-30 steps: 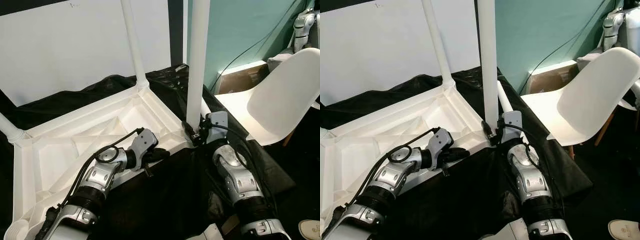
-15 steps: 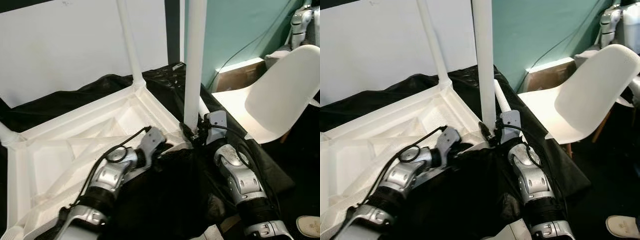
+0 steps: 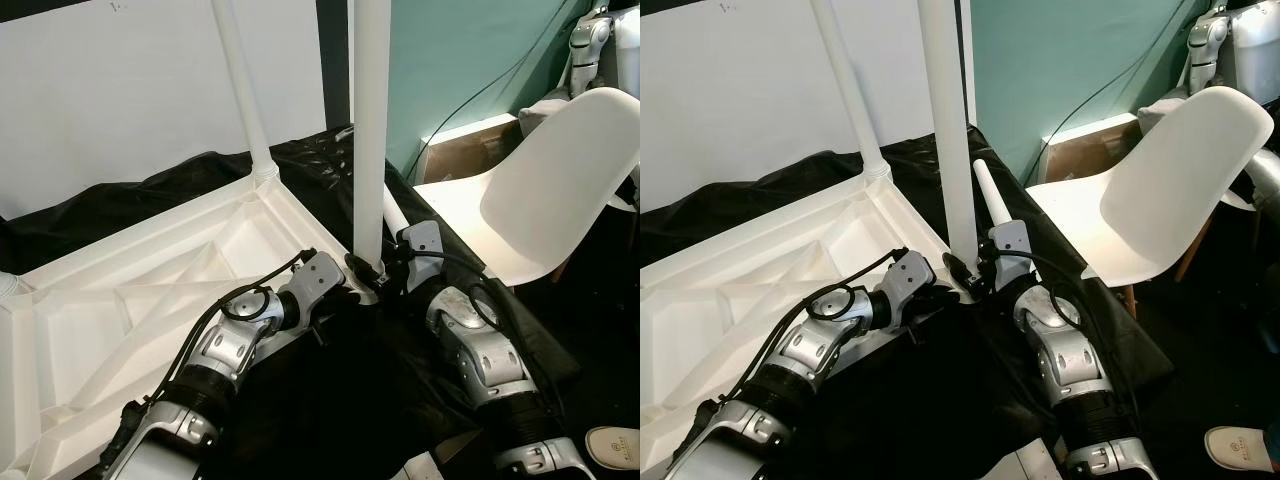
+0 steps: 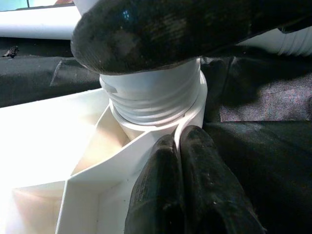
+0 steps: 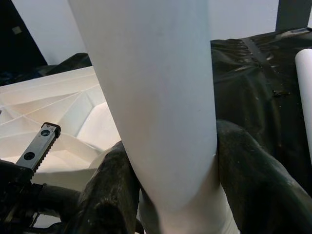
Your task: Building children table
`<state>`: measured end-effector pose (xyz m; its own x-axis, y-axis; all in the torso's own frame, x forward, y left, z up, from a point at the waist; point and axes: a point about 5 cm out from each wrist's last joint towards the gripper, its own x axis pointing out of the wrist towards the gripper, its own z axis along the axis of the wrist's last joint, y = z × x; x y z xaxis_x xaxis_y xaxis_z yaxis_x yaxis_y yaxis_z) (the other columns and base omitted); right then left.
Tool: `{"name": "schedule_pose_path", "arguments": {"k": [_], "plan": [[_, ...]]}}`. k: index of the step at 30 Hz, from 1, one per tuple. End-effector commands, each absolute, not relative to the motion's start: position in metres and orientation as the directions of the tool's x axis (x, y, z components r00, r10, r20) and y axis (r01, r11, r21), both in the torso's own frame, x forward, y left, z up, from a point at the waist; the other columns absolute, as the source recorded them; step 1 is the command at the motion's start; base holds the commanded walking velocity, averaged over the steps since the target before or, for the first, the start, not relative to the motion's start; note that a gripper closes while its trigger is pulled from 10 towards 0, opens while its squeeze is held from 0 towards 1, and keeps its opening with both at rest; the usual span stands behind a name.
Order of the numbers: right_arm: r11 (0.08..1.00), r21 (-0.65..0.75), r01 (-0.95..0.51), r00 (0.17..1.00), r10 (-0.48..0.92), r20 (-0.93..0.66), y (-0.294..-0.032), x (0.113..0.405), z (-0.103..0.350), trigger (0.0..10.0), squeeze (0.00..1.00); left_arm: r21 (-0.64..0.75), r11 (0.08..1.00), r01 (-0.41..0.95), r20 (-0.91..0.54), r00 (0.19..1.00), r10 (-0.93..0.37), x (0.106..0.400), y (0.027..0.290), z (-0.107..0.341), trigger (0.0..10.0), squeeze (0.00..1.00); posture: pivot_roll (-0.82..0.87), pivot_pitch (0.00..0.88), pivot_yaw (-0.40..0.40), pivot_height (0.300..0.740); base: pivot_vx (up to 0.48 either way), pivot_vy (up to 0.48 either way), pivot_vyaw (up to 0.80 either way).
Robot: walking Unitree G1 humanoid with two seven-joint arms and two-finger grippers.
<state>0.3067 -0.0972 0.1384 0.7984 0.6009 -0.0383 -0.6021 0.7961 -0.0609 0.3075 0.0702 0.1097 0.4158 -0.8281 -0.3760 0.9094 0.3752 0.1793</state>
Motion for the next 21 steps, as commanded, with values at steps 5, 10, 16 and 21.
{"name": "schedule_pose_path", "arguments": {"k": [5, 10, 16, 21], "plan": [[0.777, -0.004, -0.630, 0.773, 0.626, -0.096, -0.095, 0.307, 0.128, 10.0, 1.00, 0.034, 0.213, 0.976, -0.464, 0.204, -0.862, 0.287, 0.069, 0.087, 0.0, 0.00, -0.10, 0.000, 0.092, 0.740, 0.000, 0.000, 0.00], [0.706, -0.093, -0.702, 0.712, 0.698, -0.074, -0.105, 0.310, 0.140, 10.0, 0.00, 0.014, 0.170, 0.985, -0.473, 0.157, -0.867, 0.282, 0.073, 0.087, 0.0, 0.00, -0.10, 0.000, 0.098, 0.740, 0.000, 0.000, 0.00], [0.527, -0.186, -0.829, 0.550, 0.828, -0.108, -0.123, 0.315, 0.155, 10.0, 0.00, -0.032, 0.105, 0.994, -0.480, 0.077, -0.874, 0.275, 0.079, 0.087, 0.0, 0.00, -0.11, 0.000, 0.108, 0.740, 0.000, 0.000, 0.00], [0.406, -0.239, -0.882, 0.448, 0.880, -0.158, -0.138, 0.325, 0.170, 10.0, 0.00, -0.061, 0.072, 0.996, -0.480, 0.034, -0.876, 0.270, 0.084, 0.088, 0.0, 0.00, -0.11, 0.000, 0.112, 0.740, 0.000, 0.000, 0.00]]}}
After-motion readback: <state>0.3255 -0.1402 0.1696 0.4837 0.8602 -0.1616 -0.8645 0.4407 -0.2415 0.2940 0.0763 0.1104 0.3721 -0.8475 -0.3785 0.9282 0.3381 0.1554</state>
